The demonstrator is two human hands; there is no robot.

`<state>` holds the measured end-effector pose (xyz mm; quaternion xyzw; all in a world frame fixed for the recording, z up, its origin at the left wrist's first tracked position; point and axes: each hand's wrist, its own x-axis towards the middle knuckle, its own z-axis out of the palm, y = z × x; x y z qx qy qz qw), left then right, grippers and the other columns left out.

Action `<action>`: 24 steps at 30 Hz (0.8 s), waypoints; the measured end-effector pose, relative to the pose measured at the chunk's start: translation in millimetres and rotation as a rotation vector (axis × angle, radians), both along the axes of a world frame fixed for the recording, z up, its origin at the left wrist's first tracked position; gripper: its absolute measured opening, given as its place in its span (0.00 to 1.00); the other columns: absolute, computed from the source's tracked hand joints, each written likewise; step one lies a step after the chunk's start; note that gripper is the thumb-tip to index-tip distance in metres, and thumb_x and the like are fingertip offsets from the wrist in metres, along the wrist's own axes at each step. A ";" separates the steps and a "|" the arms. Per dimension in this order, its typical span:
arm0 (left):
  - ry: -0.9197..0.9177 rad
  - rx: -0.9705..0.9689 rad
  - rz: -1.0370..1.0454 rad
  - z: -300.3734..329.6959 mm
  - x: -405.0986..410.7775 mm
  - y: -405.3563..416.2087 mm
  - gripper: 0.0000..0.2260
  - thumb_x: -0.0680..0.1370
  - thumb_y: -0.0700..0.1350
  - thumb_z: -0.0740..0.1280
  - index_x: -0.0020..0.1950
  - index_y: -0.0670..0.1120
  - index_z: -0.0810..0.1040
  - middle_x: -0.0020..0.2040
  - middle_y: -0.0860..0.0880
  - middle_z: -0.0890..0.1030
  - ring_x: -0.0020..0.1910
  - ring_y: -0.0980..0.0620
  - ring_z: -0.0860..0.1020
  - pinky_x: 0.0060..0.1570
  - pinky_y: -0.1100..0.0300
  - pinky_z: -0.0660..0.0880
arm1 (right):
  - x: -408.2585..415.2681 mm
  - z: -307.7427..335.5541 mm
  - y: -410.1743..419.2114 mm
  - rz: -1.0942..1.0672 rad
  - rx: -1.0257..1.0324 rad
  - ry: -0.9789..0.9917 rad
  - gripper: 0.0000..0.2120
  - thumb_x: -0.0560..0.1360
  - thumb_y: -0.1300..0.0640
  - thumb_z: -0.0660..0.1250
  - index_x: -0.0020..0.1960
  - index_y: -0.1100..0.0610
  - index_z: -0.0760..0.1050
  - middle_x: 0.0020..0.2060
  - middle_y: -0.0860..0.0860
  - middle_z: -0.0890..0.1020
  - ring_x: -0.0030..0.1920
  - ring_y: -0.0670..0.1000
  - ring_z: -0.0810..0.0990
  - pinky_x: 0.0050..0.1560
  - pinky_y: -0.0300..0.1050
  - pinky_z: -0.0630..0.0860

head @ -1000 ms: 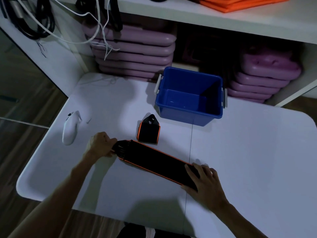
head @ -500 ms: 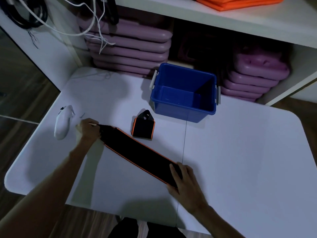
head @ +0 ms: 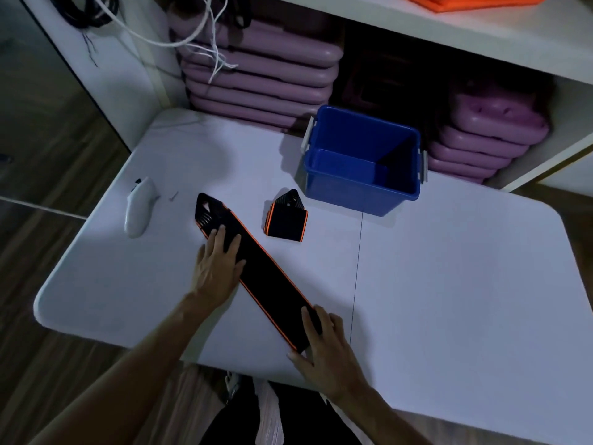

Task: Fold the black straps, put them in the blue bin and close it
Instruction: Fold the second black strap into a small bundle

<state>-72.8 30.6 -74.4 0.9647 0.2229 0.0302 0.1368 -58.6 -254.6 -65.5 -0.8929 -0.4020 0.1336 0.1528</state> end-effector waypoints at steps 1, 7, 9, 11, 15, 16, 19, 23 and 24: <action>-0.057 0.006 -0.015 5.1 -7.0 -9.5 0.19 0.77 0.47 0.64 0.67 0.41 0.73 0.69 0.35 0.69 0.67 0.34 0.68 0.58 0.40 0.72 | 0.6 1.4 -3.9 0.021 0.030 0.037 0.38 0.73 0.37 0.63 0.74 0.59 0.61 0.69 0.57 0.65 0.63 0.55 0.64 0.52 0.48 0.80; -0.196 -0.153 -0.320 2.4 -83.2 -131.3 0.17 0.75 0.57 0.63 0.59 0.48 0.75 0.57 0.46 0.77 0.56 0.49 0.73 0.50 0.56 0.76 | 46.1 5.2 -23.0 0.389 0.111 0.122 0.29 0.76 0.58 0.66 0.76 0.53 0.63 0.70 0.56 0.66 0.62 0.59 0.71 0.60 0.50 0.74; -0.145 -0.149 -0.318 -11.3 -95.7 -152.1 0.21 0.76 0.59 0.62 0.62 0.48 0.73 0.58 0.45 0.78 0.57 0.48 0.75 0.51 0.56 0.77 | 63.3 7.5 -21.1 0.513 0.098 0.063 0.27 0.75 0.61 0.67 0.73 0.55 0.67 0.71 0.57 0.67 0.61 0.58 0.72 0.57 0.49 0.77; -0.183 -0.120 -0.223 -16.7 -95.2 -163.1 0.19 0.76 0.54 0.62 0.62 0.45 0.72 0.56 0.42 0.80 0.55 0.45 0.77 0.49 0.54 0.79 | 79.1 8.3 -16.3 0.639 0.102 -0.010 0.25 0.73 0.59 0.69 0.70 0.57 0.72 0.71 0.59 0.70 0.62 0.60 0.72 0.56 0.50 0.77; -0.253 -0.029 -0.032 -23.7 -81.9 -181.5 0.13 0.76 0.40 0.60 0.57 0.38 0.76 0.52 0.38 0.81 0.50 0.42 0.79 0.46 0.52 0.79 | 102.5 -1.0 -4.9 0.853 0.138 -0.092 0.22 0.73 0.54 0.70 0.66 0.58 0.76 0.66 0.57 0.77 0.64 0.58 0.75 0.58 0.52 0.77; -0.253 0.006 -0.026 -24.8 -79.9 -185.4 0.12 0.75 0.38 0.62 0.56 0.36 0.77 0.51 0.37 0.82 0.50 0.41 0.80 0.47 0.51 0.79 | 105.7 -3.4 -3.3 0.886 0.158 -0.095 0.21 0.74 0.53 0.70 0.65 0.59 0.76 0.64 0.57 0.78 0.63 0.57 0.76 0.59 0.51 0.77; -0.297 0.012 0.000 -20.4 -76.1 -188.9 0.08 0.75 0.36 0.63 0.51 0.35 0.77 0.47 0.38 0.83 0.46 0.44 0.80 0.48 0.54 0.77 | 111.0 -6.0 0.3 0.944 0.219 -0.096 0.17 0.77 0.56 0.67 0.64 0.62 0.77 0.59 0.58 0.82 0.57 0.57 0.79 0.59 0.47 0.77; -0.311 -0.291 0.285 5.2 -63.5 -177.5 0.17 0.76 0.48 0.57 0.52 0.37 0.80 0.43 0.41 0.84 0.41 0.45 0.83 0.40 0.56 0.78 | 113.5 3.7 20.1 0.893 0.266 -0.024 0.14 0.79 0.58 0.62 0.60 0.64 0.78 0.49 0.56 0.84 0.46 0.55 0.80 0.49 0.43 0.75; -0.287 -0.317 0.353 5.6 -60.9 -172.2 0.19 0.76 0.49 0.56 0.53 0.38 0.80 0.45 0.41 0.84 0.41 0.45 0.83 0.40 0.56 0.79 | 113.7 5.9 27.9 0.863 0.267 0.013 0.15 0.79 0.58 0.60 0.59 0.64 0.79 0.48 0.57 0.84 0.44 0.55 0.81 0.49 0.42 0.73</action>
